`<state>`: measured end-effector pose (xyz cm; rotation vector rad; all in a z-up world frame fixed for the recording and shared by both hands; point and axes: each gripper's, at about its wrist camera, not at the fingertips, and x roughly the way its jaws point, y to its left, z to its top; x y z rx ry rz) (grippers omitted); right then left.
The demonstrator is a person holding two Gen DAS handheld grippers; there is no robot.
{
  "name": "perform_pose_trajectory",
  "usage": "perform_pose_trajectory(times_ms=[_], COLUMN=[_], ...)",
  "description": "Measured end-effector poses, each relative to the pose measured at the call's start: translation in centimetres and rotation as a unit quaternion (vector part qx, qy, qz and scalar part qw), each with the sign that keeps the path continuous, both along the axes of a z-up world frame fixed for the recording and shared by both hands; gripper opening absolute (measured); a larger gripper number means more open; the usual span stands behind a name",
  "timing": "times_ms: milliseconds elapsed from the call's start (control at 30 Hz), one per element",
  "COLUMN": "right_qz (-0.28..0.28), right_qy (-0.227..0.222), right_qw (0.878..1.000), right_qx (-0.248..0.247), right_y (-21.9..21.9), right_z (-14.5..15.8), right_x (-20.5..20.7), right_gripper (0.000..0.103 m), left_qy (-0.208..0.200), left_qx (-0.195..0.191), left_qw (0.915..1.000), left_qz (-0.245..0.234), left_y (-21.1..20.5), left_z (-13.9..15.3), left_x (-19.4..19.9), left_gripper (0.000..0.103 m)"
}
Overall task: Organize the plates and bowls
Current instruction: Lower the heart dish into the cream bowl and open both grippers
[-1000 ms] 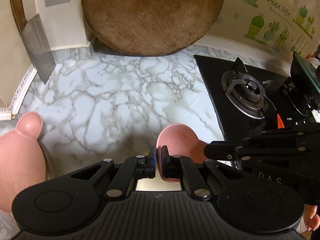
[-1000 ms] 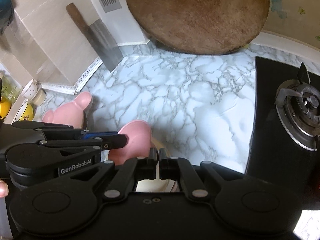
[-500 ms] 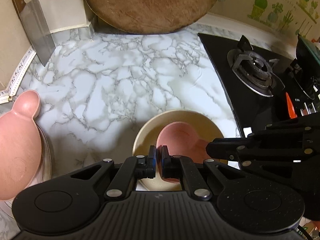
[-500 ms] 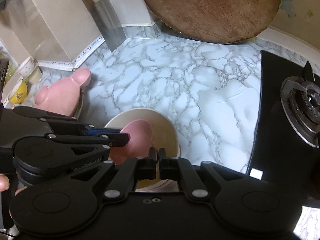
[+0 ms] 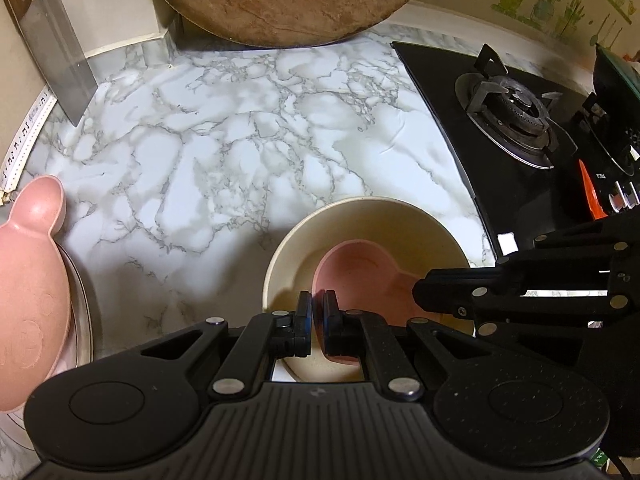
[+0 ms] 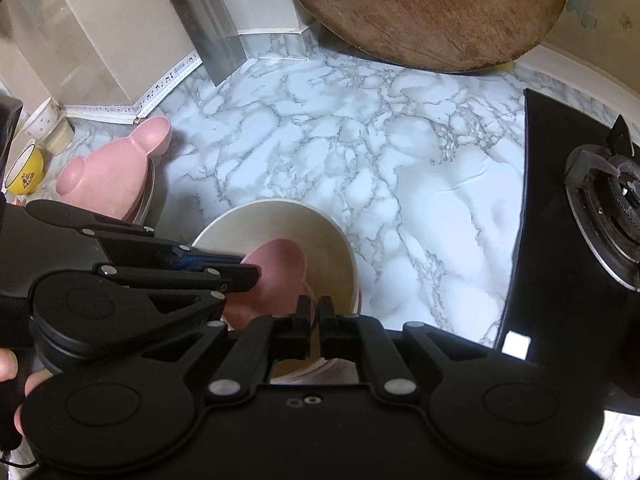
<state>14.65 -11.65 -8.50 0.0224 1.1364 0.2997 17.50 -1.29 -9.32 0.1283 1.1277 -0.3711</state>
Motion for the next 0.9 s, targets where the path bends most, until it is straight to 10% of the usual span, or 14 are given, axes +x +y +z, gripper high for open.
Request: perform_pose_trajectory(times_ms=[900], right_qz=[0.003], right_qy=[-0.048], right_qw=[0.998], right_qx=[0.05], right_y=[-2.4], right_z=[4.1], right_x=[-1.2], right_gripper=[0.034], left_qy=[-0.057], left_qx=[-0.033], left_qw=[0.9978], left_qz=[-0.005], left_y=[0.5], left_z=[3.7], left_x=[-1.2], left_gripper=[0.005])
